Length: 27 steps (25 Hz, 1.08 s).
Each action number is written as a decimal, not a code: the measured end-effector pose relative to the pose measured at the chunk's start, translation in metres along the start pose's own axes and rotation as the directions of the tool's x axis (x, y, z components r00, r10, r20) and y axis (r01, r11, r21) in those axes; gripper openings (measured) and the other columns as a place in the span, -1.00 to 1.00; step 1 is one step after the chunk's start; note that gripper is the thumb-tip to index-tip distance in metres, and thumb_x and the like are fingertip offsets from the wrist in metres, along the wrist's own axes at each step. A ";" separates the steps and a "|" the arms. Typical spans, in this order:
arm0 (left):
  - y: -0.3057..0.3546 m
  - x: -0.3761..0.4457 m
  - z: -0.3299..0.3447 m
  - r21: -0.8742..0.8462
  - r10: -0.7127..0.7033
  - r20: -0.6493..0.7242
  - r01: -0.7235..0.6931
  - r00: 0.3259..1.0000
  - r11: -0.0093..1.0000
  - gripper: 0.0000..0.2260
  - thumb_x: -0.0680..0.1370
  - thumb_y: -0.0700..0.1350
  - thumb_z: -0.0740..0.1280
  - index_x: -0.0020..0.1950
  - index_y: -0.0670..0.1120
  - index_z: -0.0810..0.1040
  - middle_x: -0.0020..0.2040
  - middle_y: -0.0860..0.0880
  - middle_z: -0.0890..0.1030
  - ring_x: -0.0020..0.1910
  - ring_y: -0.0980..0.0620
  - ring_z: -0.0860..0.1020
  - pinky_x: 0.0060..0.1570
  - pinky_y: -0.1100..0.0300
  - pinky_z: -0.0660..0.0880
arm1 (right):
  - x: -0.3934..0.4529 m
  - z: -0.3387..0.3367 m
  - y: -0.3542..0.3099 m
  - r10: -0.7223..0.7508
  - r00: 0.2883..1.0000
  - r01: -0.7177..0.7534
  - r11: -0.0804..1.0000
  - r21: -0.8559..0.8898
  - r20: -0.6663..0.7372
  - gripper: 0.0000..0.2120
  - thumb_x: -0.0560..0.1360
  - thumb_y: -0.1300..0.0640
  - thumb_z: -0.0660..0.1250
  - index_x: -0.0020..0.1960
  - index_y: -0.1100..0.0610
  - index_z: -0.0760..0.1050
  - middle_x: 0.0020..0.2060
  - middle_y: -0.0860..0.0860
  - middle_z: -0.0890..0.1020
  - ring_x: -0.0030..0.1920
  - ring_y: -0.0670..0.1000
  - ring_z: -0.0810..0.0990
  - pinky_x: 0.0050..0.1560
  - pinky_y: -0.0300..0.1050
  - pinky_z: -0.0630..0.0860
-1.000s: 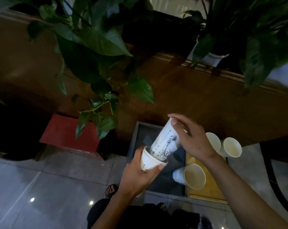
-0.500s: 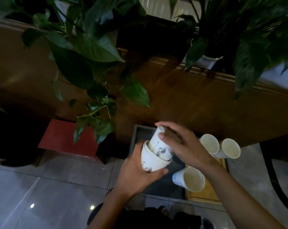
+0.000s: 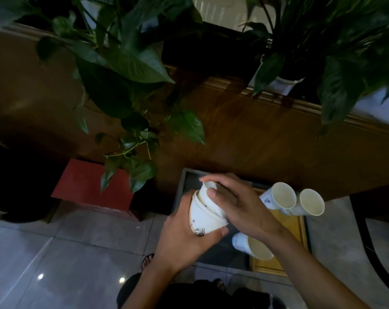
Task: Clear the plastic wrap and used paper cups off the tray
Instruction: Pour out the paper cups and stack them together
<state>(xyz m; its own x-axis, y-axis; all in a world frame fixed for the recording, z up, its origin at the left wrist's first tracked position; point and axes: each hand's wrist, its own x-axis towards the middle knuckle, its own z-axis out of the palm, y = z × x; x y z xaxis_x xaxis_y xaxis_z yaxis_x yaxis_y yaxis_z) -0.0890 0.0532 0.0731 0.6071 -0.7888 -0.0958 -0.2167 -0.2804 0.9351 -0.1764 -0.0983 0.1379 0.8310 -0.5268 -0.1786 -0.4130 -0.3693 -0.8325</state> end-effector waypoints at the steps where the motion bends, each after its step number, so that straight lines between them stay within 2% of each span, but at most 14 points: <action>1: 0.000 -0.001 0.000 -0.002 -0.003 0.002 0.003 1.000 1.000 -0.22 0.23 0.46 0.48 0.38 0.37 0.28 0.19 0.39 0.55 0.12 0.37 0.54 -0.02 0.09 0.63 | -0.001 0.002 0.000 0.006 1.000 -0.006 1.000 0.006 0.011 -0.66 0.52 -0.30 0.23 0.24 -0.28 0.55 0.18 -0.25 0.57 0.26 -0.22 0.53 0.23 -0.14 0.48; 7: 0.002 -0.006 -0.002 0.007 -0.021 -0.018 0.021 1.000 1.000 -0.21 0.20 0.51 0.44 0.37 0.39 0.27 0.17 0.40 0.54 0.09 0.39 0.55 -0.06 0.18 0.62 | -0.006 0.012 0.002 0.005 0.999 -0.005 1.000 0.008 0.033 -0.68 0.53 -0.29 0.24 0.24 -0.31 0.54 0.22 -0.23 0.58 0.30 -0.22 0.51 0.24 -0.16 0.47; 12: -0.003 -0.008 -0.003 0.032 -0.033 -0.003 0.033 0.999 0.999 -0.23 0.25 0.32 0.51 0.39 0.36 0.26 0.10 0.36 0.58 -0.01 0.36 0.58 -0.18 0.19 0.63 | -0.015 0.030 0.004 0.025 0.997 -0.026 0.999 0.021 0.069 -0.66 0.55 -0.30 0.20 0.29 -0.31 0.49 0.23 -0.22 0.54 0.29 -0.16 0.52 0.27 -0.01 0.50; 14: -0.008 -0.014 -0.004 0.065 -0.080 0.006 0.079 0.997 0.995 -0.20 0.20 0.40 0.49 0.36 0.39 0.23 0.05 0.38 0.57 -0.01 0.33 0.58 -0.20 0.28 0.58 | -0.016 0.032 0.004 0.032 0.990 -0.033 0.999 0.005 0.134 -0.67 0.55 -0.25 0.23 0.29 -0.27 0.47 0.24 -0.21 0.55 0.28 -0.15 0.53 0.27 0.01 0.51; 16: -0.015 -0.021 -0.001 0.121 -0.101 0.028 0.096 0.995 0.988 -0.25 0.16 0.49 0.44 0.27 0.44 0.22 0.00 0.40 0.55 0.03 0.26 0.56 -0.24 0.36 0.47 | -0.014 0.028 0.003 0.073 0.981 -0.075 0.997 0.006 0.180 -0.67 0.53 -0.22 0.27 0.28 -0.24 0.48 0.16 -0.21 0.60 0.21 -0.18 0.57 0.22 0.02 0.53; 19: -0.016 -0.025 0.011 0.236 -0.054 0.089 0.031 0.995 0.971 -0.25 0.15 0.49 0.43 0.25 0.42 0.20 0.09 0.32 0.55 0.09 0.20 0.54 -0.18 0.27 0.46 | -0.011 0.027 0.006 0.286 0.951 -0.293 0.955 0.046 0.118 -0.63 0.51 -0.33 0.16 0.21 -0.23 0.52 0.09 -0.18 0.65 0.15 -0.19 0.59 0.28 0.00 0.47; 21: -0.012 -0.025 0.022 0.316 0.017 0.121 -0.054 0.993 0.947 -0.21 0.16 0.45 0.44 0.31 0.31 0.23 0.10 0.25 0.56 0.02 0.18 0.58 -0.18 0.21 0.53 | -0.019 0.032 0.016 0.391 0.916 -0.395 0.918 0.034 0.086 -0.64 0.62 -0.25 0.13 0.16 -0.10 0.59 0.08 -0.15 0.66 0.14 -0.20 0.57 0.27 -0.11 0.40; 23: -0.001 -0.025 0.038 0.372 0.083 0.151 -0.134 0.985 0.919 -0.19 0.15 0.42 0.44 0.31 0.21 0.28 0.05 0.20 0.60 -0.03 0.15 0.63 -0.21 0.20 0.59 | -0.038 0.027 0.025 0.421 0.906 -0.423 0.902 0.090 0.035 -0.65 0.68 -0.11 0.11 0.08 -0.01 0.64 0.00 -0.20 0.64 0.06 -0.29 0.54 0.16 -0.28 0.35; 24: 0.007 -0.026 0.047 0.409 0.107 0.161 -0.165 0.981 0.898 -0.17 0.13 0.43 0.43 0.32 0.16 0.31 0.03 0.18 0.61 -0.05 0.15 0.64 -0.22 0.21 0.59 | -0.047 0.019 0.031 0.409 0.912 -0.411 0.907 0.098 0.032 -0.63 0.68 -0.10 0.09 0.10 0.01 0.63 -0.01 -0.19 0.63 0.02 -0.29 0.53 0.11 -0.32 0.35; 25: 0.015 -0.025 0.059 0.454 0.122 0.171 -0.188 0.978 0.871 -0.15 0.12 0.44 0.40 0.33 0.13 0.34 0.01 0.19 0.62 -0.07 0.17 0.63 -0.25 0.24 0.58 | -0.057 0.009 0.037 0.393 0.919 -0.395 0.915 0.084 0.043 -0.60 0.65 -0.12 0.05 0.15 0.02 0.61 0.03 -0.14 0.62 0.04 -0.24 0.53 0.11 -0.32 0.38; 27: 0.032 -0.026 0.084 0.527 0.121 0.179 -0.199 0.976 0.826 -0.14 0.10 0.49 0.36 0.30 0.10 0.39 -0.03 0.19 0.62 -0.13 0.19 0.63 -0.33 0.25 0.55 | -0.073 -0.017 0.052 0.366 0.927 -0.371 0.926 0.069 0.077 -0.55 0.62 -0.14 0.03 0.26 0.02 0.56 0.16 -0.04 0.62 0.19 -0.05 0.55 0.20 -0.17 0.43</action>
<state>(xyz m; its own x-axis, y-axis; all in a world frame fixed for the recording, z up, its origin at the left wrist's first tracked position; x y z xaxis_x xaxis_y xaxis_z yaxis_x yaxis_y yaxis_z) -0.1763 0.0186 0.0767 0.4297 -0.9020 -0.0411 -0.7027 -0.3626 0.6121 -0.2649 -0.0918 0.1165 0.6485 -0.5644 -0.5108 -0.6651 -0.0938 -0.7408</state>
